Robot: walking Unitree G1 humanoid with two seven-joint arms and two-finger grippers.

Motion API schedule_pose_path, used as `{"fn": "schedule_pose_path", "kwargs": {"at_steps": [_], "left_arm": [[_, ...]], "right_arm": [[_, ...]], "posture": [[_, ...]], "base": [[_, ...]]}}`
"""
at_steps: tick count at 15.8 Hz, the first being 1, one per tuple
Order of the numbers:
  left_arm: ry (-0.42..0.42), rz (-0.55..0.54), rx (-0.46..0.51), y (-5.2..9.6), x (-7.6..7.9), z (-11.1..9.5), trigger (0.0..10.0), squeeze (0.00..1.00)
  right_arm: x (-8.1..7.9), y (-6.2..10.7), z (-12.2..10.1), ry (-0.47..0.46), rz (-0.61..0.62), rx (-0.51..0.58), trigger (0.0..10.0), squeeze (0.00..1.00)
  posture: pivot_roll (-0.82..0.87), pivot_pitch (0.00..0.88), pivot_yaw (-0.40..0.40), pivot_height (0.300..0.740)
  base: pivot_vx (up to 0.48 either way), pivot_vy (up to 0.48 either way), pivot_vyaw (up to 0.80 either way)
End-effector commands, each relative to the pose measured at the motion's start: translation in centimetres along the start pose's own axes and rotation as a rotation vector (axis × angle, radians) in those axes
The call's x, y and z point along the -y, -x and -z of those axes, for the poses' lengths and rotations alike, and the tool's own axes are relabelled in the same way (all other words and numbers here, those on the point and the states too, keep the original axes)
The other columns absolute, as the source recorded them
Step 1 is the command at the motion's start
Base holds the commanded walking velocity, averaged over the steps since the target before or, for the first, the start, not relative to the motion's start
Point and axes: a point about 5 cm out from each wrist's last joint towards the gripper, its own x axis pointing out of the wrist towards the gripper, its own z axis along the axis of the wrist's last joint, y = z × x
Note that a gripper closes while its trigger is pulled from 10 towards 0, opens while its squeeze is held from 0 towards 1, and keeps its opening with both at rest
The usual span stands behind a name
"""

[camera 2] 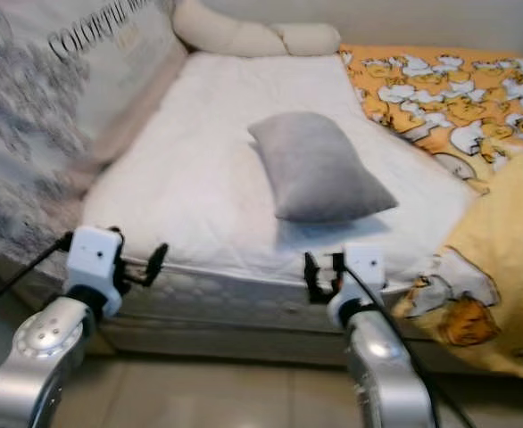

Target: Clean up the room

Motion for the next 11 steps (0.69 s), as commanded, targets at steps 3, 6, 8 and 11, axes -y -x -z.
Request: {"fn": "schedule_pose_path", "kwargs": {"at_steps": [3,6,8,11], "left_arm": [[0.005,-0.02,0.013,-0.14,-0.34,-0.26,10.0,0.0],[0.02,0.018,0.036,-0.03,-0.03,-0.6,10.0,0.0],[0.022,0.015,0.034,0.1,-0.02,-0.49,10.0,0.0],[0.035,0.018,0.029,0.34,-0.07,-0.28,10.0,0.0]], "right_arm": [[0.5,0.06,-0.28,-0.01,0.008,0.007,10.0,1.0],[0.2,0.24,-0.39,0.002,-0.03,0.014,10.0,0.0],[0.23,0.25,-0.28,0.005,-0.031,0.012,10.0,0.0],[0.67,-0.05,-0.53,-0.031,-0.011,0.019,10.0,0.0]], "posture": [[-0.08,0.0,0.014,0.74],[-0.07,0.0,0.011,0.74],[-0.07,0.0,0.009,0.74],[-0.07,0.0,0.015,0.74]], "base": [[0.0,0.0,0.0],[0.181,0.0,0.0],[0.307,0.0,0.0],[0.333,0.0,-0.77]]}}
